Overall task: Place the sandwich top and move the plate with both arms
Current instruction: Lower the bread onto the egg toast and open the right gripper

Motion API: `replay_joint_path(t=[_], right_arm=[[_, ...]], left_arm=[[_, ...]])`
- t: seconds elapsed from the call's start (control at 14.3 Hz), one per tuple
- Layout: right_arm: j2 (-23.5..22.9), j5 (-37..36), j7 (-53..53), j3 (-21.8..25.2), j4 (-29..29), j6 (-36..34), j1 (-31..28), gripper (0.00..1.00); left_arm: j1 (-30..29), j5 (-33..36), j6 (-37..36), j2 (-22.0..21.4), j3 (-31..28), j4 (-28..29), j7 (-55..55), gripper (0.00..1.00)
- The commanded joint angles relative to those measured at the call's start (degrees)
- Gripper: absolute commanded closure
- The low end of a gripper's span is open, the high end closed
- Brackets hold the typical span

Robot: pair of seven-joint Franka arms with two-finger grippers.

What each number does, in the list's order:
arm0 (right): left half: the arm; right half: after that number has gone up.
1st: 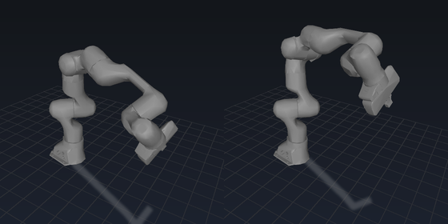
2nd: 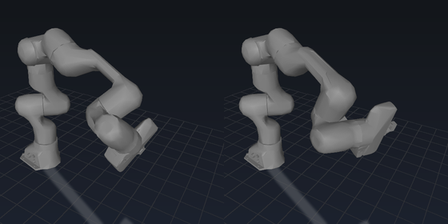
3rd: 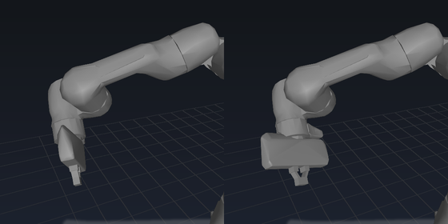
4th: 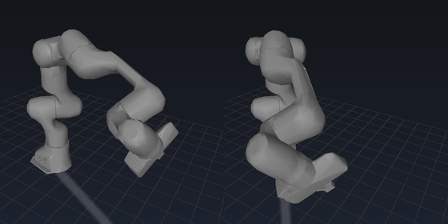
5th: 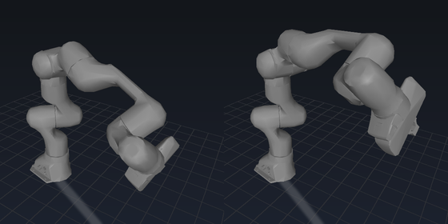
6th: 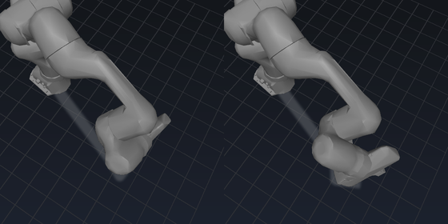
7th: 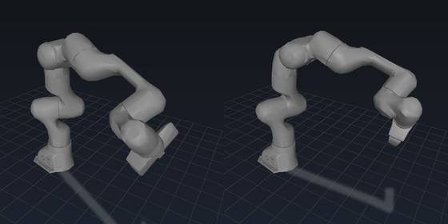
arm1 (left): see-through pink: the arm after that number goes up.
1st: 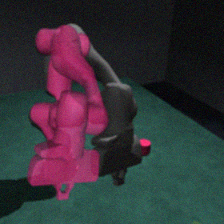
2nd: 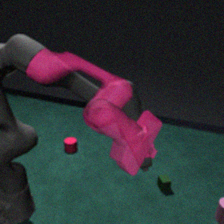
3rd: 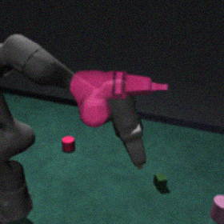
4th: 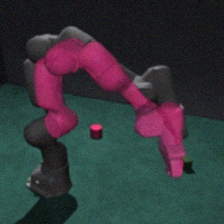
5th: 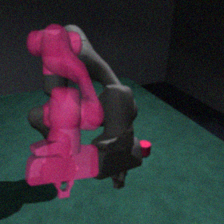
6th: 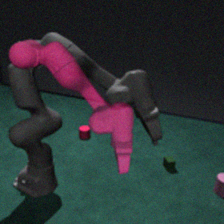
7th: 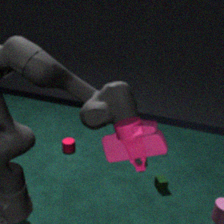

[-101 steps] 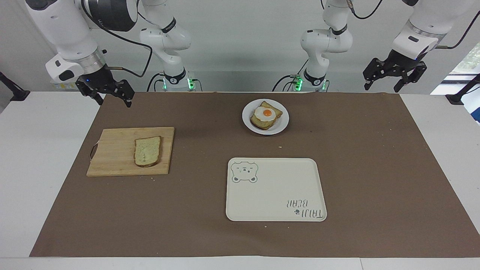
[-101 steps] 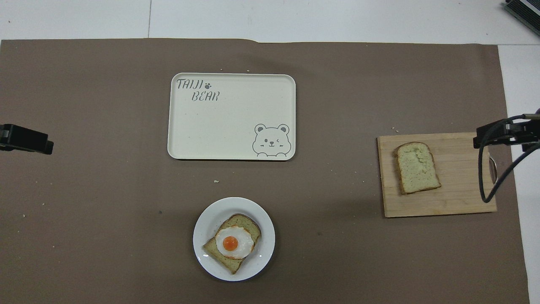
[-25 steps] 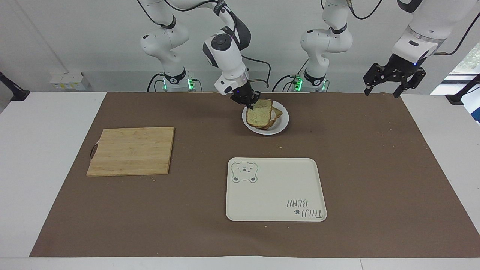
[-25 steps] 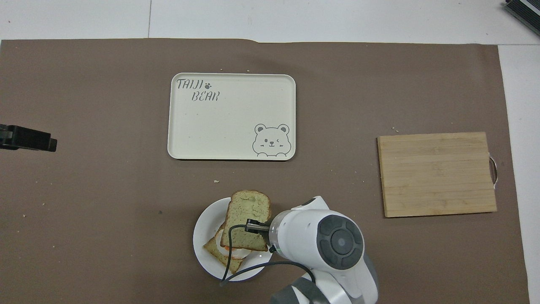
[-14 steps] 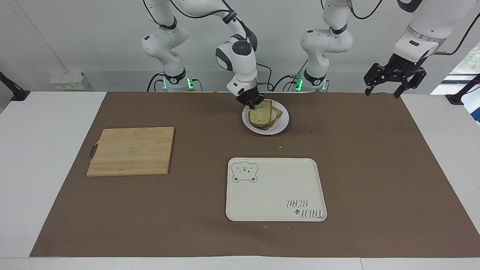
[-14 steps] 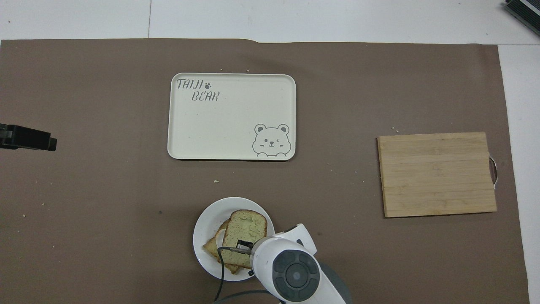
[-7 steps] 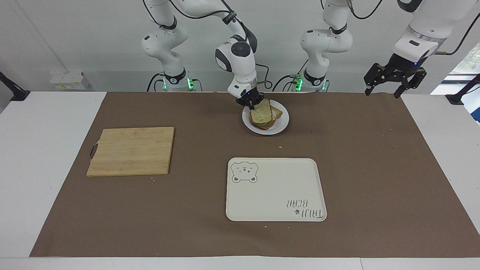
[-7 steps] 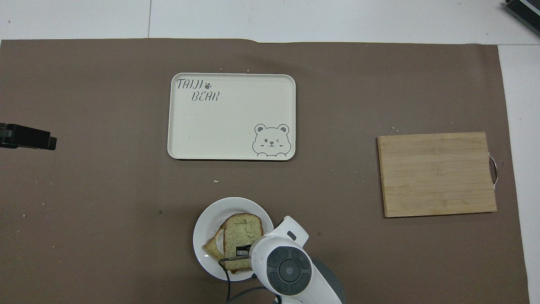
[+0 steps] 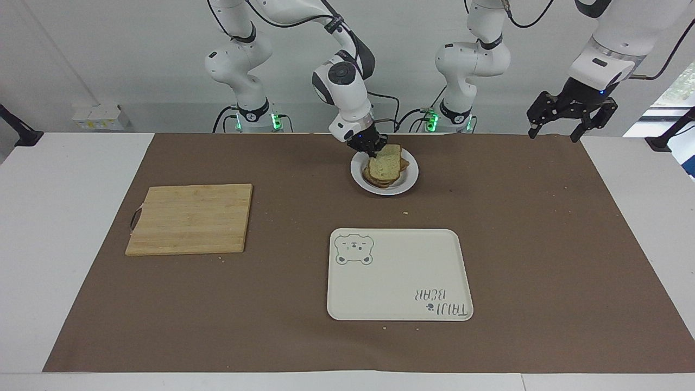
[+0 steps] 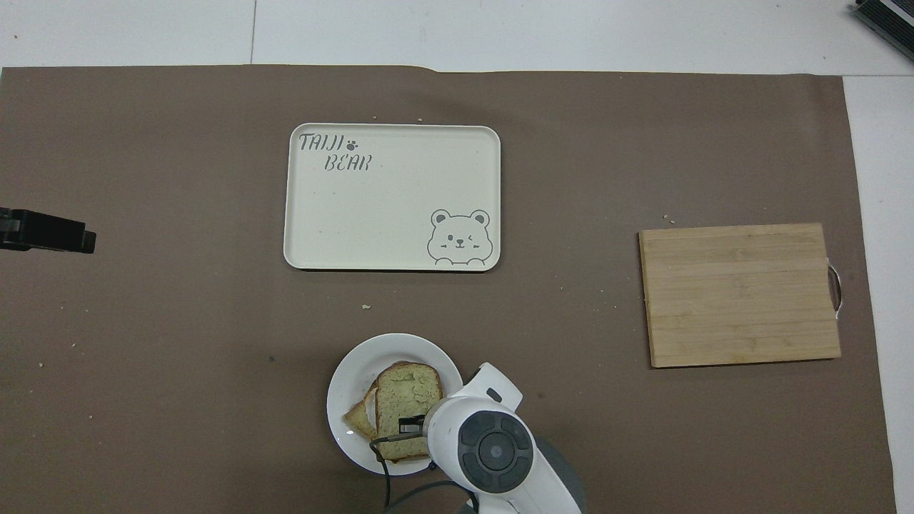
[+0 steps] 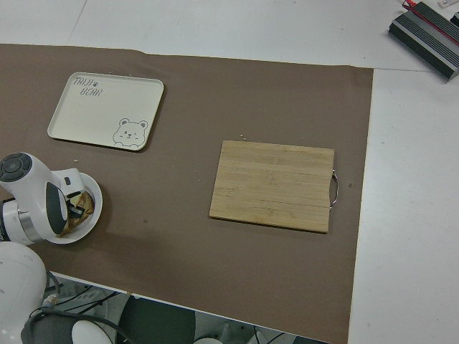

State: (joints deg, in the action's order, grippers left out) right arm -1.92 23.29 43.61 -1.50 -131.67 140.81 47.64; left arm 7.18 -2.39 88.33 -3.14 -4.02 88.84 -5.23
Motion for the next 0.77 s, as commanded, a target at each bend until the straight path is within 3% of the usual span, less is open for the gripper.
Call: replay_joint_path(t=[0.0,0.21,0.49,0.7], right_arm=[[-0.8,1.1,0.5,-0.1,0.8,0.3,-0.4,0.01],[1.3,1.1,0.8,0.7,4.0,-6.4,-3.3,0.0],[4.0,-1.0,-1.5,0.6,11.7,-20.2,-14.4,0.0],[3.8,-10.1,-4.7,0.5,16.2,-23.5,-19.9,0.0]], left_arm=[[-0.1,0.7,0.4,0.4,0.2,-0.8,-0.6,0.0],[-0.1,0.5,0.4,0.3,0.2,-0.8,-0.6,0.0],[-0.2,0.5,0.4,0.1,0.2,-0.5,-0.7,0.0],[-0.1,0.4,0.4,0.1,0.2,-0.4,-0.8,0.0]])
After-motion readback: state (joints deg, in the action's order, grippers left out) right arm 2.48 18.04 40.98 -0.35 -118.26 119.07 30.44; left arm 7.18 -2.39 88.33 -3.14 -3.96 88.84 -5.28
